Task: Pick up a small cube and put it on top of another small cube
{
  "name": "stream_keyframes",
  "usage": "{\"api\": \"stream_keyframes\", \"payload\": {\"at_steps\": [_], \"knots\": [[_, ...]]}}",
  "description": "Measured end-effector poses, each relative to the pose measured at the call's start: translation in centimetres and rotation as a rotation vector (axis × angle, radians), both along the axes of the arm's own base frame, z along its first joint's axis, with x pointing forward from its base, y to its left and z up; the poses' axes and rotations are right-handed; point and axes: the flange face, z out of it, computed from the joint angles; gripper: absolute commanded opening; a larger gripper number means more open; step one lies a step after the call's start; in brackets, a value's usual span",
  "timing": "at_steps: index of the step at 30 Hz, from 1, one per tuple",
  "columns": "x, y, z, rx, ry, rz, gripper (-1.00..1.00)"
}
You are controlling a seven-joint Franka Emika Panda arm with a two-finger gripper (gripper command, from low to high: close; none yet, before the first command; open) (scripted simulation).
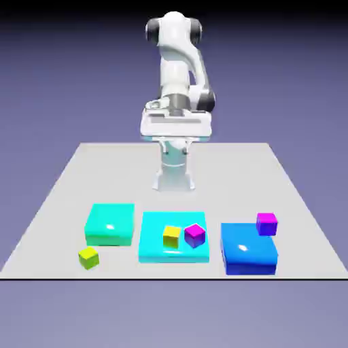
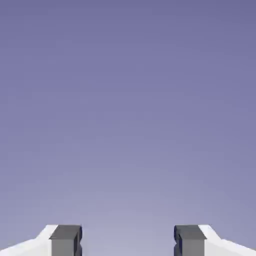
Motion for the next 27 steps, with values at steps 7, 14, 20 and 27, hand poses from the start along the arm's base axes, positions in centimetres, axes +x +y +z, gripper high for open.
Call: {"api": "stream_keyframes", "payload": {"at_steps": [7, 14, 20, 27], "knots": [[4.9, -4.9, -5.8, -0.057, 0.224, 0.099, 0.00], [8.1, -10.3, -12.8, -0.119, 0.433, 0.218, 0.00], [9.5, -15.1, -18.5, -0.180, 0.597, 0.337, 0.00], [10.0, -20.9, -23.7, -0.266, 0.767, 0.493, 0.00]]}}
